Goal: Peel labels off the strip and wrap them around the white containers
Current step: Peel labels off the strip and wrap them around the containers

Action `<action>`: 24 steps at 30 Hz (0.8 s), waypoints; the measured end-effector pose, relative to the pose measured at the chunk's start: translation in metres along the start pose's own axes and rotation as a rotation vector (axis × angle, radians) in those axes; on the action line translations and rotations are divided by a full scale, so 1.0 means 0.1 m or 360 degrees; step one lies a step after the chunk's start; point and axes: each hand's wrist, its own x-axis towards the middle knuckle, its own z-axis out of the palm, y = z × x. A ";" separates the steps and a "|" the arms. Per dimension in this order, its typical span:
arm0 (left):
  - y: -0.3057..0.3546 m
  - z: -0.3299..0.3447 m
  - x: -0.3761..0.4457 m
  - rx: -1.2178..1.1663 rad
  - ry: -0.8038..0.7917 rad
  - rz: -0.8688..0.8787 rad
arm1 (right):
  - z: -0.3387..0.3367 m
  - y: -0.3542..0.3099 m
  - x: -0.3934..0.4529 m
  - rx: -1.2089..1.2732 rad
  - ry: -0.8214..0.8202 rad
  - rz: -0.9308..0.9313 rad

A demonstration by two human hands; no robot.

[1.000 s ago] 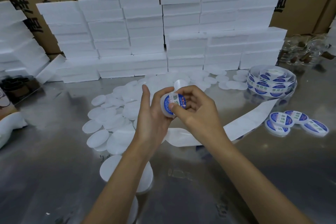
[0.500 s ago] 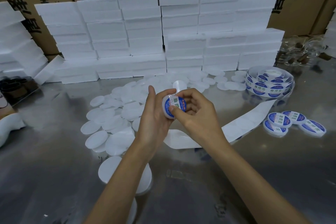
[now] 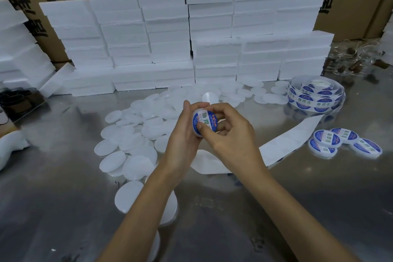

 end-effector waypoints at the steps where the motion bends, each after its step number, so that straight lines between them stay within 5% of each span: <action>1: 0.00 0.00 0.00 0.0024 0.0007 0.0011 | 0.00 0.00 -0.01 -0.0031 0.0018 0.0002; 9: 0.01 -0.01 0.01 -0.0258 0.0062 -0.0067 | -0.07 0.05 0.01 -0.0326 0.0133 0.0204; 16: -0.03 0.05 -0.03 -0.0518 -0.0220 -0.0166 | -0.04 0.11 -0.02 -0.0595 0.0001 0.0091; 19: -0.05 0.06 -0.02 -0.0325 -0.0211 -0.0133 | -0.09 0.14 0.05 -0.0591 0.0104 0.0018; 24: -0.05 -0.04 -0.01 0.0550 -0.0031 0.0114 | -0.25 0.24 0.12 -0.0393 0.0012 0.0106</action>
